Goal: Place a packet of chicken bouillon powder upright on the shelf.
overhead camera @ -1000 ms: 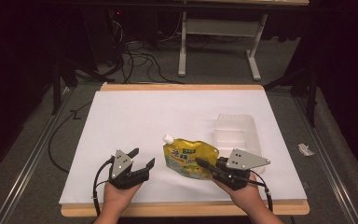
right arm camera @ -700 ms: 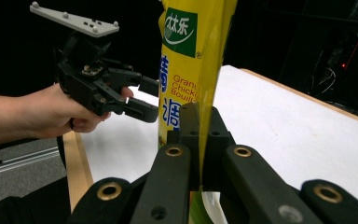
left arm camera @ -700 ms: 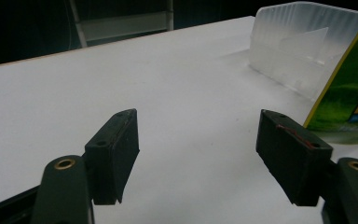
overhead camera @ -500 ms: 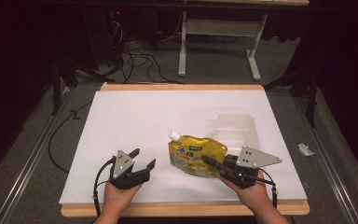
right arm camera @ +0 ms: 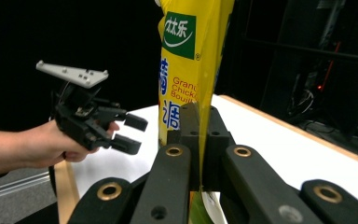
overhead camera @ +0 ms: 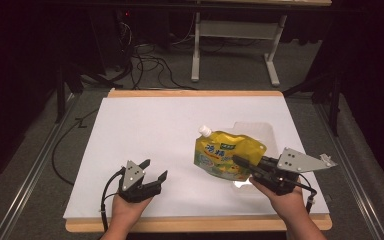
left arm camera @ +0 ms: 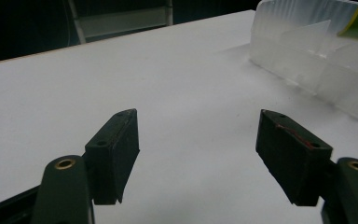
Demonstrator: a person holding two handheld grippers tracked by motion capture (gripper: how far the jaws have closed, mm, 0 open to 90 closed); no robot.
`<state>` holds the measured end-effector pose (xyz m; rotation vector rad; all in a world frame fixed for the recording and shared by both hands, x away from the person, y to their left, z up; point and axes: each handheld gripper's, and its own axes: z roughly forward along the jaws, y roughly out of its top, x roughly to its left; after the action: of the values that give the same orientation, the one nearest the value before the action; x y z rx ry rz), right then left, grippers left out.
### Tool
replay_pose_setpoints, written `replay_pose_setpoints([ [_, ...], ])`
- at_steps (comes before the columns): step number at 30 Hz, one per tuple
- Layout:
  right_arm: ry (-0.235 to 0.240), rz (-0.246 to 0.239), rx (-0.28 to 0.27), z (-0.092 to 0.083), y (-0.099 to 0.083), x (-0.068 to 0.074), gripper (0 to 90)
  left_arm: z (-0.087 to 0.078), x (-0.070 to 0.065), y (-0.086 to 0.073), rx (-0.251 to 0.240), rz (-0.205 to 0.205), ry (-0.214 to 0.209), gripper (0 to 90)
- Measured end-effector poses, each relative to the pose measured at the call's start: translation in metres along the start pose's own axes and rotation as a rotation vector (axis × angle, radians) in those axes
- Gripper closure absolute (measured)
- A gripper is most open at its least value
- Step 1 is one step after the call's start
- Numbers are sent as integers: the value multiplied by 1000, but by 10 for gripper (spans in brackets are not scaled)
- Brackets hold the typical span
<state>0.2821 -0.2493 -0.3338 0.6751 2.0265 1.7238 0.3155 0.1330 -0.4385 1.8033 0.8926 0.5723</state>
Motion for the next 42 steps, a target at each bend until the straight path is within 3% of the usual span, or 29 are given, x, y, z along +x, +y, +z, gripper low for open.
replay_pose_setpoints([
  [8, -36, -20, 36, -15, 9, -19, 900, -2, 1, 0, 0, 1, 0, 306],
  [14, -63, -3, 53, -27, 8, -32, 900, 0, 0, 0, 4, 1, -7, 306],
  [31, -145, 16, 64, -54, 2, -49, 900, 0, -2, 0, 13, 8, -19, 307],
  [42, -165, 32, 81, -64, -8, -52, 900, 2, -3, -1, 22, 16, -28, 306],
])
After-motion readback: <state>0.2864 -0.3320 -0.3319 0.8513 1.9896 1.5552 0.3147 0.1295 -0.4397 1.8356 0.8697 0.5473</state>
